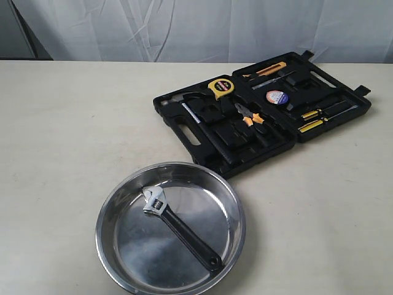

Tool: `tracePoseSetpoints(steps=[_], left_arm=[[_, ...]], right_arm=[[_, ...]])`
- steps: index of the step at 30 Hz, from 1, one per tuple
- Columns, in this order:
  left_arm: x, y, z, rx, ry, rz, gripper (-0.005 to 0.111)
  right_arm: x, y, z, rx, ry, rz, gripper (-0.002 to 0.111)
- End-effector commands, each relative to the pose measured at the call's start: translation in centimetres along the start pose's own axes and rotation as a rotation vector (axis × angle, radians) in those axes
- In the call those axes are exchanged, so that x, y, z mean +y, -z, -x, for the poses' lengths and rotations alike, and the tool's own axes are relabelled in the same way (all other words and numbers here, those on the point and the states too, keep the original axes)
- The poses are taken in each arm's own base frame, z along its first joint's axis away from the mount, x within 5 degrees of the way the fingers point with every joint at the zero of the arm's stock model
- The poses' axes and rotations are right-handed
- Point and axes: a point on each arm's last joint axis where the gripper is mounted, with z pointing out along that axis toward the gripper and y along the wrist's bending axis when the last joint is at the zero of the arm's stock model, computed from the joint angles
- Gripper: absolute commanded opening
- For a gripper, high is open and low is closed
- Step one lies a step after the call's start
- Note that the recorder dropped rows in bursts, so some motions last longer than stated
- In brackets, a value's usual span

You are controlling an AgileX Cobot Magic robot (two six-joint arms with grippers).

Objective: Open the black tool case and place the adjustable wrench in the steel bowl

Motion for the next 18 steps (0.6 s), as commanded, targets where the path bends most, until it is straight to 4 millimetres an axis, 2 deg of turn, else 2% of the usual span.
tracePoseSetpoints(steps=[1,18], left_arm=[[-0.02,-0.01,0.08,-0.002,0.004,-0.004,0.0],[-0.02,-0.01,0.1,-0.004,0.004,-0.004,0.0]], right_arm=[[-0.02,0.05,0.1,-0.02,-0.012,-0.004,0.0],[-0.01,0.05,0.08,-0.017,-0.023,-0.003,0.0]])
